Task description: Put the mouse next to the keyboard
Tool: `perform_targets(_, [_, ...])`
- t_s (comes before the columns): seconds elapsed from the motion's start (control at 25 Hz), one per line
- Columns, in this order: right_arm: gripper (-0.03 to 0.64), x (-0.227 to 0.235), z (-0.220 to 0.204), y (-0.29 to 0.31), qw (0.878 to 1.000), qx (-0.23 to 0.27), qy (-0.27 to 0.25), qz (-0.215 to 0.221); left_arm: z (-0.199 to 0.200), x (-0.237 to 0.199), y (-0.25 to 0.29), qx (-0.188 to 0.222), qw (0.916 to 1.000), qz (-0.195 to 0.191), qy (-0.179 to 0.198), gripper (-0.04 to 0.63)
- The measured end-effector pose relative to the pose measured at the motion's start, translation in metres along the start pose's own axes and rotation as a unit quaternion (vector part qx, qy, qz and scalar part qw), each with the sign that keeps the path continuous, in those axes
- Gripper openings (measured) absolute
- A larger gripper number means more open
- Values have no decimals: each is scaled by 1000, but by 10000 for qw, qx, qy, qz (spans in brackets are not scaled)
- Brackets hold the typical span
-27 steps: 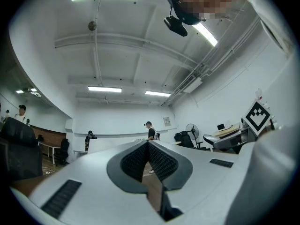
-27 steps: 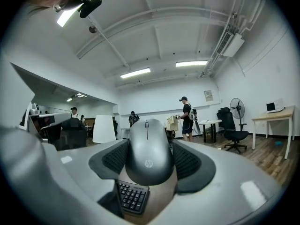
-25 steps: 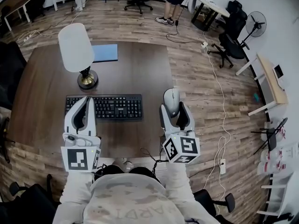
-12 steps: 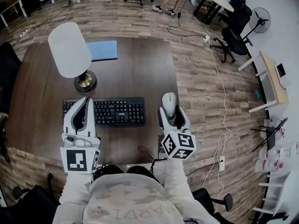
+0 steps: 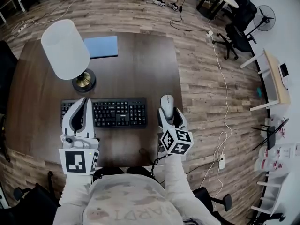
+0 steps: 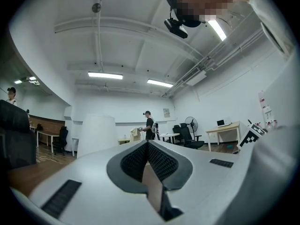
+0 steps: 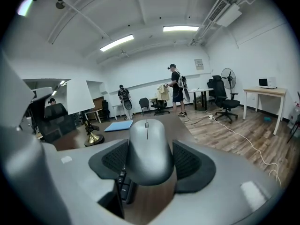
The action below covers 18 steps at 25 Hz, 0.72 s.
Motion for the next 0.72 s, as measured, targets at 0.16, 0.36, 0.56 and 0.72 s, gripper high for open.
perform_targets(0.16, [307, 6, -13, 15, 9997, -233, 15, -60, -7, -3, 6, -76, 10000, 9, -26, 6])
perform_targets(0.36, [307, 12, -30, 32, 9986, -524, 12, -108, -14, -7, 12, -141, 9999, 45, -61, 6])
perform_targets(0.56, [307, 17, -46, 46, 9966, -803, -61, -177, -19, -13, 15, -214, 9997, 108, -84, 6])
perform_targets(0.72, [307, 20, -59, 57, 9943, -1029, -109, -250, -24, -18, 19, -258, 9995, 141, -96, 6])
Point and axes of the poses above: the fingertips, and each gripper's own axes: y forward along the fingers, x to its right, z out of its top, the point moved 1 cm from there along -y, backward along the fingers, and after that the axes turned 4 degrees about -x, right-handed, at the moved point
